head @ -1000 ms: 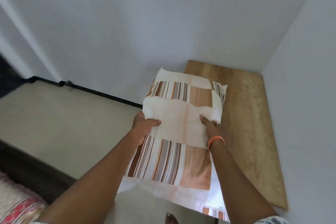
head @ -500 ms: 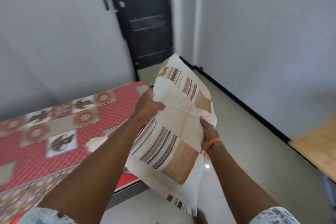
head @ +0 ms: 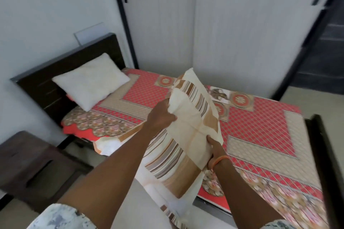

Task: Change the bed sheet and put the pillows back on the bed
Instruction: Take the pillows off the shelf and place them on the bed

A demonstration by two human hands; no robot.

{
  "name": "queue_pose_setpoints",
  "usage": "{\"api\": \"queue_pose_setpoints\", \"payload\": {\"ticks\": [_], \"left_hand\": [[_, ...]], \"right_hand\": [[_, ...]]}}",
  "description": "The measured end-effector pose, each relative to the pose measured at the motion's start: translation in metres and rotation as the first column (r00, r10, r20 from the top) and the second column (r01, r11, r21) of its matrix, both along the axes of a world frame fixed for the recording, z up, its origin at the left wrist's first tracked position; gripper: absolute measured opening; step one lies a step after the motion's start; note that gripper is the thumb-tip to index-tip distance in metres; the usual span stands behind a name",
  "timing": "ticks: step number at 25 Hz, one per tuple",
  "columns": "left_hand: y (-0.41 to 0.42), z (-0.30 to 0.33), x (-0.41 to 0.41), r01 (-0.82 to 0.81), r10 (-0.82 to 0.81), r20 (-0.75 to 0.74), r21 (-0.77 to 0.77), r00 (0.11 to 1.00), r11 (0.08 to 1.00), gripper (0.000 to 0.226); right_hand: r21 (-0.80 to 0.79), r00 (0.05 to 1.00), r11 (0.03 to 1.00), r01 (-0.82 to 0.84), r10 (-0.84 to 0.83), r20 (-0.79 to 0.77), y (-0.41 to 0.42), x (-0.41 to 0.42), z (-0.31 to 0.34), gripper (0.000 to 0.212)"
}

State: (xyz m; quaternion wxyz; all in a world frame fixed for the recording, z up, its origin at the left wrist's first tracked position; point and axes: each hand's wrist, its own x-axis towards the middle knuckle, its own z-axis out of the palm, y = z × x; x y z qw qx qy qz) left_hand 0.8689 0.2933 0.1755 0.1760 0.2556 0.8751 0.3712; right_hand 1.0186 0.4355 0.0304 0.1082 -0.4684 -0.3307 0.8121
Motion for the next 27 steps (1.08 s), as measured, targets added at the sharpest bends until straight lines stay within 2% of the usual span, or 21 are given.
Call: {"api": "queue_pose_setpoints", "payload": {"ticks": [6,9,14,20,27], "left_hand": [[-0.072,0.017,-0.19,-0.197,0.193,-0.074,-0.056,0.978,0.979,0.076],[-0.113,0.009,-0.282,-0.224,0.199,-0.165,-0.145,0.966,0.964,0.071],[-0.16,-0.011,-0.439,-0.225,0.149,-0.301,-0.237,0.942,0.945,0.058],[-0.195,-0.01,-0.638,-0.156,0.057,-0.317,-0.294,0.947,0.943,0.053],[-0.186,-0.039,-0.832,-0.086,-0.015,-0.341,-0.278,0.94,0.957,0.051]], "right_hand": [[-0.028,0.982,0.982,-0.187,0.186,-0.024,-0.044,-0.218,0.016,0.038],[-0.07,0.969,0.967,-0.245,0.243,-0.041,-0.07,-0.313,0.013,0.04],[-0.127,0.978,0.971,-0.204,0.206,0.006,-0.116,-0.468,-0.005,0.045],[-0.15,0.992,0.981,-0.122,0.127,0.026,-0.172,-0.641,-0.009,0.047],[-0.087,0.997,0.994,-0.072,0.073,0.007,-0.175,-0.831,-0.04,0.043]]}}
